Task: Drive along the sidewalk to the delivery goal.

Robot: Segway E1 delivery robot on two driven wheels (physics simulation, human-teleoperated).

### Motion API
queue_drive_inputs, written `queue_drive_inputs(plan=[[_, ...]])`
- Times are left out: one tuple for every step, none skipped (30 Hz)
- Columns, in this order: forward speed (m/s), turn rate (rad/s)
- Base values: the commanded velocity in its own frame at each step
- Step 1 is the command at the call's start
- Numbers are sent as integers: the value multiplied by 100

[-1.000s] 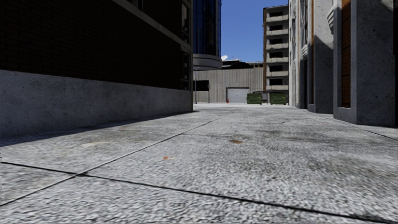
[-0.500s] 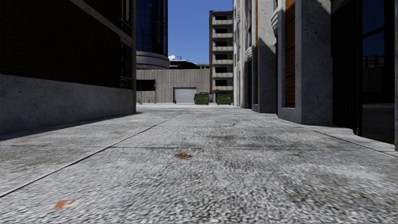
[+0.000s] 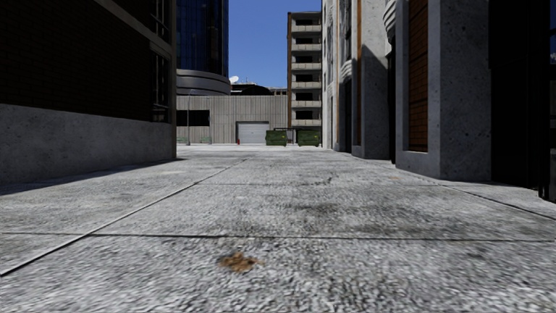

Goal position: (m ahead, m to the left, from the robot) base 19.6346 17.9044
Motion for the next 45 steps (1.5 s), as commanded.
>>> queue_drive_inputs(plan=[[200,0],[200,0],[200,0],[200,0],[200,0],[200,0],[200,0],[200,0],[200,0],[200,0],[200,0],[200,0],[200,0],[200,0],[200,0],[200,0],[200,0],[200,0],[200,0],[200,0],[200,0],[200,0],[200,0],[200,0],[200,0],[200,0],[200,0],[200,0],[200,0],[200,0],[200,0],[200,0],[200,0],[200,0],[200,0],[200,0],[200,0],[200,0],[200,0],[200,0],[200,0],[200,0],[200,0],[200,0],[200,0]])
